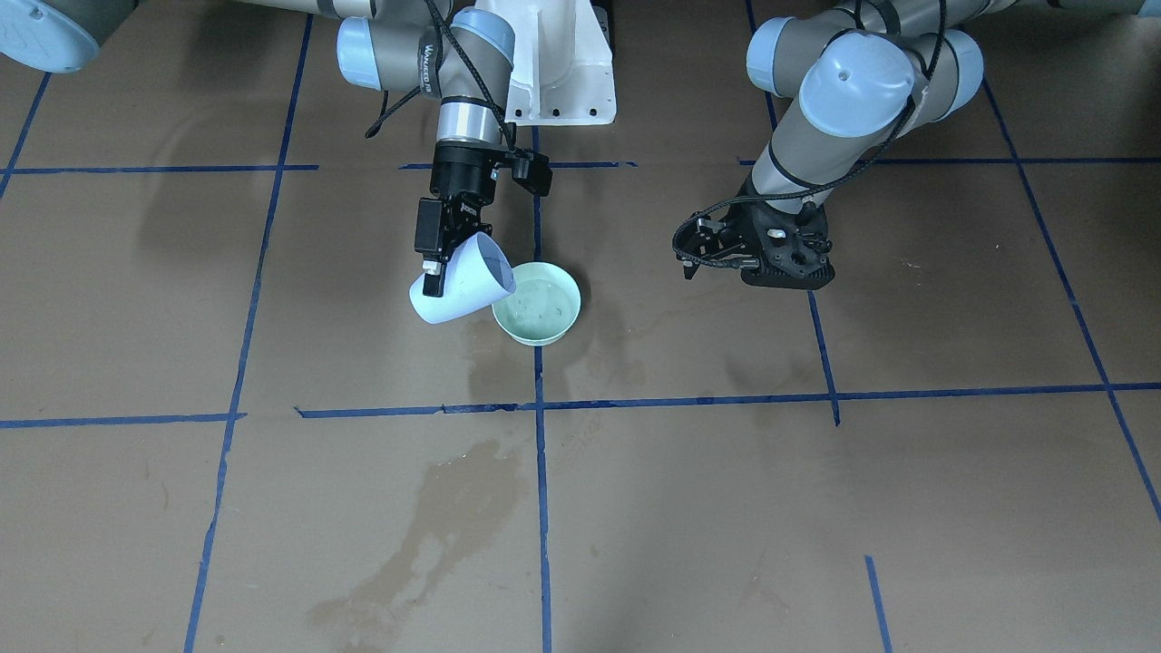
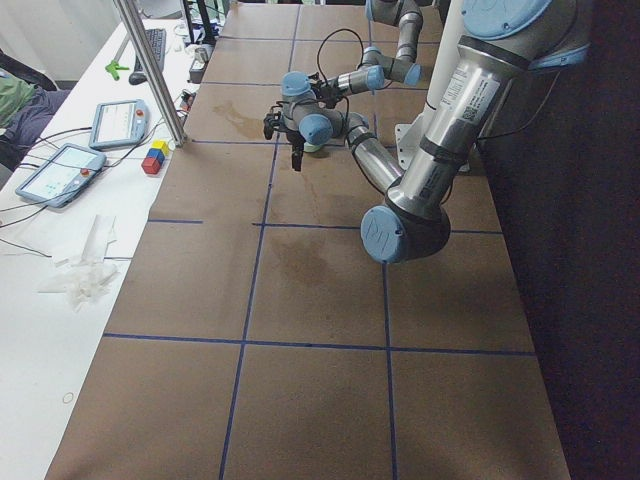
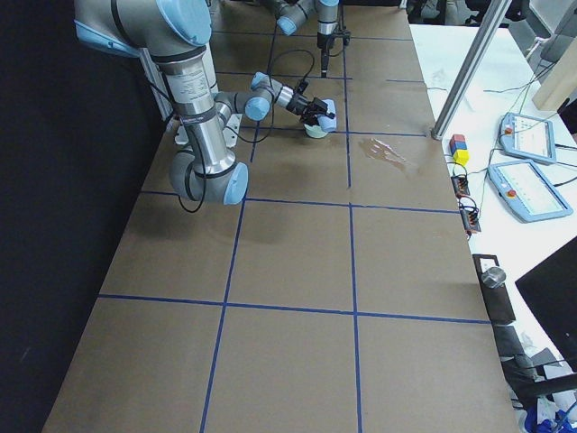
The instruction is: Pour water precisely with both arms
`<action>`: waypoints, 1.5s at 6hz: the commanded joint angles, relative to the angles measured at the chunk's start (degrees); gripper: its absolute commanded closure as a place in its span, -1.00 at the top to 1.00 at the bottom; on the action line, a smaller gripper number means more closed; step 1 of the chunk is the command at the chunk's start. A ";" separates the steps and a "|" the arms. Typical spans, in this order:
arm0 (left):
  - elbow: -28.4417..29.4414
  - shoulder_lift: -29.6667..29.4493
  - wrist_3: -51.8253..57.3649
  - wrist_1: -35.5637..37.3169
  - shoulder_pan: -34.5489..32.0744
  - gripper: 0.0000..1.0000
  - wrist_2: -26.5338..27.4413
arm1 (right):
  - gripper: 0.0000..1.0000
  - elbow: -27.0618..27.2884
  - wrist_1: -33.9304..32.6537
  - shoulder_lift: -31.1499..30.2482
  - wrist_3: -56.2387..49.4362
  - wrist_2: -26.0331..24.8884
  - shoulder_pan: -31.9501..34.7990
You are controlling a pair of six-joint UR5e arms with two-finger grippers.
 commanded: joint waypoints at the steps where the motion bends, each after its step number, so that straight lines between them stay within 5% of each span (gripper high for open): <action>1: 0.00 0.00 0.00 0.00 0.00 1.00 0.00 | -1.00 0.84 2.66 -0.18 6.39 0.39 -0.06; 3: 0.00 0.00 0.00 0.00 0.00 1.00 0.00 | -1.00 2.16 11.26 -0.97 20.31 6.77 0.64; 6: -0.27 0.00 0.00 0.09 0.00 1.00 0.00 | -1.00 14.43 11.56 -7.36 28.74 12.87 1.52; 9: -0.62 0.00 -1.05 0.09 0.00 1.00 0.00 | -1.00 19.28 11.99 -16.04 41.66 16.91 5.98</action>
